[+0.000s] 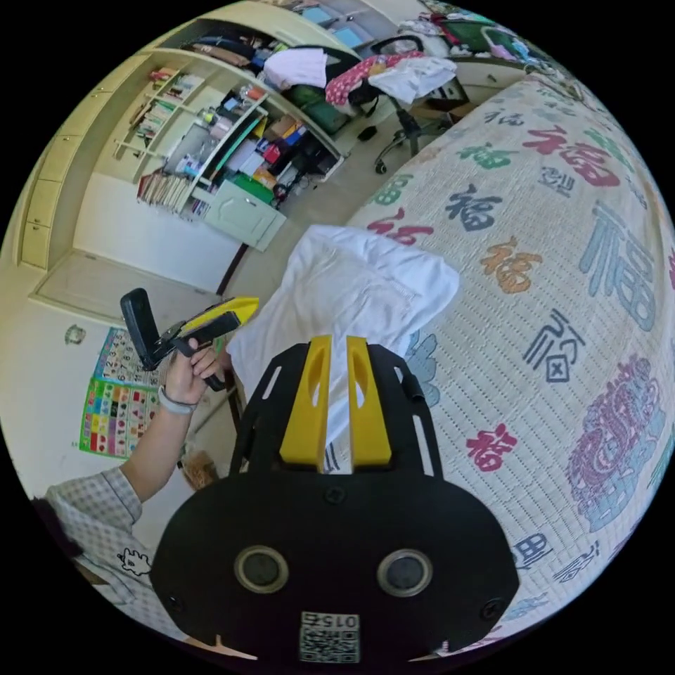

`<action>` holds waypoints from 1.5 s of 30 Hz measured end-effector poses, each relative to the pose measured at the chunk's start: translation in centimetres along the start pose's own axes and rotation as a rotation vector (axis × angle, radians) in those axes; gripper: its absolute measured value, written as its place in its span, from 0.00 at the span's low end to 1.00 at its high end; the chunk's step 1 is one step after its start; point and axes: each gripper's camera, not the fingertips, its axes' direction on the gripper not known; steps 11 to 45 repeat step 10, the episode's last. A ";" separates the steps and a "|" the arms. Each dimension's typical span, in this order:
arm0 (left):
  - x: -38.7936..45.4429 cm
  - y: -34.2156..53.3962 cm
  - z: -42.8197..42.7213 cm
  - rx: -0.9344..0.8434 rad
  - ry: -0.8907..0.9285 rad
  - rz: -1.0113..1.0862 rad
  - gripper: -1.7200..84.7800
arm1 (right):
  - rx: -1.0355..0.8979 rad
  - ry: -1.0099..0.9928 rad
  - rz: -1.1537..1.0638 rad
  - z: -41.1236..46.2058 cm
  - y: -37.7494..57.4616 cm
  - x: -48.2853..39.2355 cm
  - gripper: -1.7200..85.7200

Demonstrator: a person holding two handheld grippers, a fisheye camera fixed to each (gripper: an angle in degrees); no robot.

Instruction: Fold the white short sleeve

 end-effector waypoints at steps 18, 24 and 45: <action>11.7 5.1 6.4 -0.039 -0.071 0.077 0.10 | 0.151 0.202 -0.125 -7.4 12.7 -2.9 0.02; 11.7 5.1 6.4 -0.039 -0.071 0.077 0.10 | 0.151 0.202 -0.125 -7.4 12.7 -2.9 0.02; 11.7 5.1 6.4 -0.039 -0.071 0.077 0.10 | 0.151 0.202 -0.125 -7.4 12.7 -2.9 0.02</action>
